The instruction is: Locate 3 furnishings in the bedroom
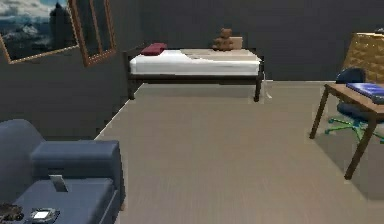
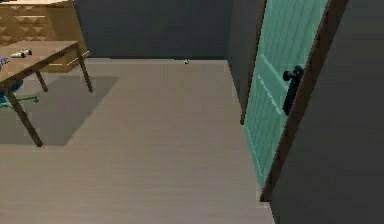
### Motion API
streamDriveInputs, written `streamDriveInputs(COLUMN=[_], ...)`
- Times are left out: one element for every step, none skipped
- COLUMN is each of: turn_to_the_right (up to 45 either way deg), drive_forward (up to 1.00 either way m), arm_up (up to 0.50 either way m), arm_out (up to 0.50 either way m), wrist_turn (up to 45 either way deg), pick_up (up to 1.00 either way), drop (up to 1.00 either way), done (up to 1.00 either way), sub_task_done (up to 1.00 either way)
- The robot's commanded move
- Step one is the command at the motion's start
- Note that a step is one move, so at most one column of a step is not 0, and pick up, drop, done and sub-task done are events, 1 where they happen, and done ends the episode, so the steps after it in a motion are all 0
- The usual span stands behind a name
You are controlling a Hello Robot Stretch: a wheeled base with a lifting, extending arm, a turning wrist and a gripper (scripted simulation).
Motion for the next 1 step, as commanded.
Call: streamDriveInputs(turn_to_the_right=[0.0], drive_forward=[0.15], arm_up=[0.0], arm_out=[0.0], wrist_turn=[0.0], pick_up=[0.0], drop=[0.0], done=[0.0], sub_task_done=[0.0])
